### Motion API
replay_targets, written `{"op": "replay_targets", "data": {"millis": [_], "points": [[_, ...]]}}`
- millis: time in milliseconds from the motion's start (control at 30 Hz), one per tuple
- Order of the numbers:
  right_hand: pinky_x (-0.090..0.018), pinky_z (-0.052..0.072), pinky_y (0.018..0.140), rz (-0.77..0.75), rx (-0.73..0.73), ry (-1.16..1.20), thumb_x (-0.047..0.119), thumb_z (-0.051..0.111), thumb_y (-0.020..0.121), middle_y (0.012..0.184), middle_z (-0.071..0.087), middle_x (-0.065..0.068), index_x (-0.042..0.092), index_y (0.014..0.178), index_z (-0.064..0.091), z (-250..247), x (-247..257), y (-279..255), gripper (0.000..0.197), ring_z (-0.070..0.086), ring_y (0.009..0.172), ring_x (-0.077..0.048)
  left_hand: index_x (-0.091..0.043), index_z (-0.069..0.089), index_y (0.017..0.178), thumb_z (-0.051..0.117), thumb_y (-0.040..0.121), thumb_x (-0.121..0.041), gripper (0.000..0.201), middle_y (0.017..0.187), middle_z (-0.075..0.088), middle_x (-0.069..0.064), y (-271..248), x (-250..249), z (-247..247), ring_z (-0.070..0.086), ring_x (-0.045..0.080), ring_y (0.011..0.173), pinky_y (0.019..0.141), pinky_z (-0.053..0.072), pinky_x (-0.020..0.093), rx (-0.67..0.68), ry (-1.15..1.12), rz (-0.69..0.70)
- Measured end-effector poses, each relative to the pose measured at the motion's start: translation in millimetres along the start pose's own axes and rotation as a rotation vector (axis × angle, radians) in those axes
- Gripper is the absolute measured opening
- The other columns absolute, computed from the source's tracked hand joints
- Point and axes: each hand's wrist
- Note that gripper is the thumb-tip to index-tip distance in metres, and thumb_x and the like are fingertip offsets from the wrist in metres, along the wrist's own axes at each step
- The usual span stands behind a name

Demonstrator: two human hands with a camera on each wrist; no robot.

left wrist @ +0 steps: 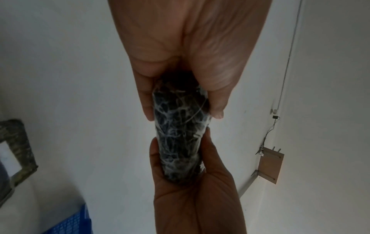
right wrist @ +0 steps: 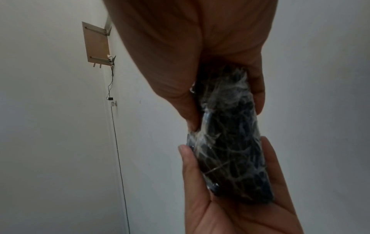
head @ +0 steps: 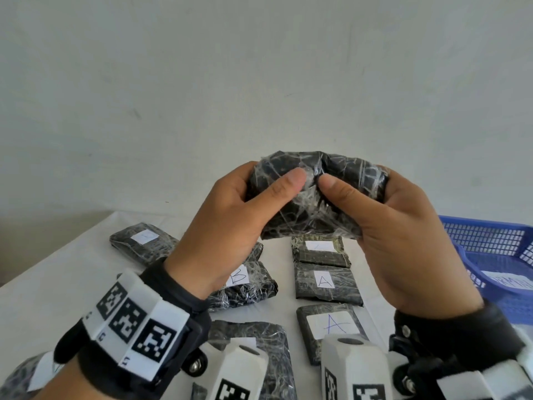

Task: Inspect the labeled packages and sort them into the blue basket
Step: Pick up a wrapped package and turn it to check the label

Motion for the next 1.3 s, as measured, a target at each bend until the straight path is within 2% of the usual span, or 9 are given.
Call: {"op": "replay_targets", "data": {"millis": [133, 267, 467, 667, 833, 933, 1000, 1200, 1300], "points": [[-0.043, 0.061, 0.094, 0.036, -0.001, 0.021, 0.02, 0.07, 0.093, 0.107, 0.081, -0.011, 0.003, 0.113, 0.072, 2.9, -0.6, -0.4, 0.027, 0.078, 0.103, -0.028, -0.014, 0.074, 0.108, 0.069, 0.084, -0.036, 0.033, 0.105, 0.08, 0.006, 1.4, 2.2, -0.3, 0.076, 0.021, 0.103, 0.091, 0.062, 0.04, -0.036, -0.042, 0.024], [-0.043, 0.064, 0.089, 0.018, -0.059, -0.001, 0.017, 0.069, 0.096, 0.099, 0.082, -0.011, 0.004, 0.102, 0.075, 3.0, -1.4, 0.4, 0.015, 0.08, 0.095, -0.028, -0.017, 0.074, 0.109, 0.066, 0.084, -0.045, 0.039, 0.109, 0.08, 0.004, 0.2, 1.3, 0.7, 0.075, 0.019, 0.106, 0.094, 0.059, 0.04, 0.017, -0.034, -0.013], [-0.023, 0.059, 0.079, 0.067, -0.026, 0.032, 0.035, 0.052, 0.104, 0.096, 0.082, -0.001, 0.014, 0.094, 0.077, 1.2, 3.3, -1.3, 0.034, 0.078, 0.092, -0.012, -0.018, 0.076, 0.101, 0.063, 0.085, -0.042, 0.031, 0.104, 0.081, 0.005, 1.0, -1.1, 0.5, 0.077, 0.016, 0.098, 0.079, 0.062, 0.027, -0.004, -0.131, -0.043], [-0.02, 0.058, 0.076, 0.088, -0.055, 0.077, 0.034, 0.051, 0.106, 0.094, 0.082, 0.0, 0.014, 0.091, 0.076, 2.2, 1.3, -0.9, 0.035, 0.077, 0.088, -0.009, -0.018, 0.077, 0.105, 0.053, 0.1, -0.038, 0.031, 0.105, 0.08, 0.004, 0.6, -1.8, 2.5, 0.077, 0.015, 0.1, 0.081, 0.061, 0.026, -0.056, -0.145, -0.04], [-0.044, 0.057, 0.095, 0.084, -0.119, 0.002, 0.036, 0.052, 0.106, 0.094, 0.08, -0.001, 0.016, 0.091, 0.071, 4.2, -2.9, 0.1, 0.031, 0.074, 0.091, -0.015, -0.016, 0.074, 0.109, 0.053, 0.094, -0.052, 0.044, 0.105, 0.08, 0.003, -0.4, -4.7, 2.0, 0.076, 0.016, 0.101, 0.09, 0.057, 0.033, 0.005, -0.047, -0.072], [-0.037, 0.059, 0.087, 0.094, -0.092, 0.032, 0.04, 0.061, 0.097, 0.096, 0.082, -0.003, 0.014, 0.095, 0.074, 7.8, 0.9, -1.5, 0.029, 0.078, 0.093, -0.015, -0.015, 0.073, 0.109, 0.062, 0.089, -0.045, 0.038, 0.105, 0.08, 0.004, -1.0, -4.0, 4.8, 0.076, 0.019, 0.102, 0.091, 0.057, 0.037, -0.001, -0.021, -0.024], [-0.041, 0.061, 0.09, 0.075, -0.063, 0.007, 0.035, 0.067, 0.094, 0.099, 0.082, -0.007, 0.01, 0.101, 0.076, 10.9, 1.6, -2.5, 0.028, 0.079, 0.097, -0.022, -0.011, 0.073, 0.114, 0.065, 0.091, -0.036, 0.035, 0.109, 0.08, 0.006, -1.0, -2.3, 4.9, 0.076, 0.023, 0.105, 0.095, 0.058, 0.042, -0.034, -0.034, 0.011], [-0.046, 0.064, 0.086, 0.029, -0.117, -0.042, 0.025, 0.074, 0.096, 0.096, 0.082, -0.011, 0.007, 0.1, 0.077, 7.3, -2.8, -0.6, 0.018, 0.08, 0.093, -0.029, -0.019, 0.07, 0.12, 0.066, 0.086, -0.035, 0.038, 0.113, 0.079, -0.001, -1.3, -2.1, 3.2, 0.075, 0.016, 0.108, 0.094, 0.059, 0.032, 0.081, -0.014, -0.041], [-0.047, 0.061, 0.093, 0.027, -0.065, -0.05, 0.033, 0.081, 0.089, 0.109, 0.08, -0.01, 0.006, 0.119, 0.066, 6.4, -3.1, -1.2, 0.042, 0.078, 0.103, -0.027, -0.013, 0.072, 0.119, 0.067, 0.088, -0.027, 0.035, 0.112, 0.079, 0.006, 0.7, -1.7, 0.0, 0.076, 0.022, 0.106, 0.09, 0.061, 0.033, 0.042, -0.105, -0.02]]}}
Point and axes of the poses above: each hand's wrist, its own y-axis towards the middle knuckle, its own z-axis out of the palm, x = y × z
